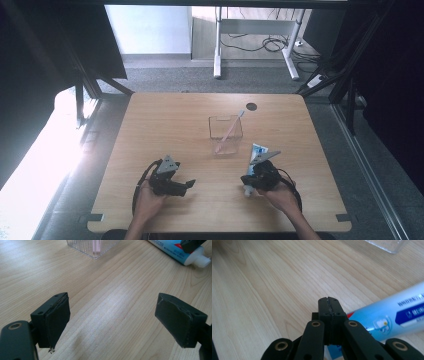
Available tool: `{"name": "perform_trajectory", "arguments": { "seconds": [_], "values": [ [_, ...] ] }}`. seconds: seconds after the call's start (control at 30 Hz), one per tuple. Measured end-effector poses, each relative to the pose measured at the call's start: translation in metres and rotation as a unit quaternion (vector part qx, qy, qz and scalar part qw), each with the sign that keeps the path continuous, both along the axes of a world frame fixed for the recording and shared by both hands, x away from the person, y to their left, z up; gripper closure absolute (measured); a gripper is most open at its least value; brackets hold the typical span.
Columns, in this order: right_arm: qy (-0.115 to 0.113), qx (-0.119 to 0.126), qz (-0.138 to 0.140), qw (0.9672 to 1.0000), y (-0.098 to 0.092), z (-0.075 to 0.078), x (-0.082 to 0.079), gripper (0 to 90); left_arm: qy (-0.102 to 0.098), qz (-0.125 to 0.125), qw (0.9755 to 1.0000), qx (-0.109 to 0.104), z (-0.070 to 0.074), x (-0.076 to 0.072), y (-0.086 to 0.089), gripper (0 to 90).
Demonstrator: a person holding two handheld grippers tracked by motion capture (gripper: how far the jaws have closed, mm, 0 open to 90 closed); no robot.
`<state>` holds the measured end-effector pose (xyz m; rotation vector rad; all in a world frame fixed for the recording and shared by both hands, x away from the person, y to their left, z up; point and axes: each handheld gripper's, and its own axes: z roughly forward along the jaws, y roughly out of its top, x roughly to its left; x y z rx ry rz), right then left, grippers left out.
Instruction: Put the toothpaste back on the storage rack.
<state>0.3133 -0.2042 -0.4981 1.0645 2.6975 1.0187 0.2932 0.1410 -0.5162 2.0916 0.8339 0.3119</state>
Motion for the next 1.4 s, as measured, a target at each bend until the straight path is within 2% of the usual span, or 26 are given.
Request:
{"name": "perform_trajectory", "arguments": {
  "seconds": [0.23, 0.53, 1.1, 1.2, 1.23, 1.27, 1.3, 1.33, 1.4],
  "values": [
    [0.006, 0.000, -0.007, 1.0000, -0.013, 0.001, -0.005, 90.0, 0.000, -0.001, 1.0000, 0.004, -0.001, 0.000, -0.001, 13.1],
    [0.004, 0.003, -0.018, 0.9998, -0.031, 0.000, -0.008, 90.0, 0.001, -0.004, 1.0000, 0.001, -0.001, 0.000, 0.000, 13.1],
    [0.004, 0.002, -0.029, 0.9996, -0.047, 0.009, -0.012, 88.1, 0.002, -0.005, 1.0000, 0.004, -0.001, 0.001, -0.001, 13.2],
    [0.003, -0.004, -0.029, 0.9996, -0.048, 0.011, -0.012, 83.6, 0.002, -0.005, 1.0000, 0.004, -0.001, 0.001, -0.001, 13.2],
    [-0.002, -0.016, -0.036, 0.9992, -0.049, 0.015, -0.011, 78.1, 0.002, -0.005, 1.0000, 0.003, -0.001, 0.001, -0.001, 13.2],
    [-0.002, -0.016, -0.036, 0.9992, -0.049, 0.015, -0.011, 78.1, 0.002, -0.005, 1.0000, 0.003, -0.001, 0.001, -0.001, 13.2],
    [0.000, -0.024, -0.040, 0.9989, -0.049, 0.016, -0.009, 68.7, 0.002, -0.005, 1.0000, 0.003, -0.001, 0.001, -0.001, 13.2],
    [0.000, -0.024, -0.040, 0.9989, -0.049, 0.016, -0.009, 68.7, 0.002, -0.004, 1.0000, 0.003, -0.001, 0.001, -0.001, 13.2],
    [0.005, -0.036, -0.053, 0.9979, -0.049, 0.017, -0.002, 57.5, 0.001, -0.006, 1.0000, 0.004, -0.001, 0.001, 0.000, 13.2]
  ]
}}
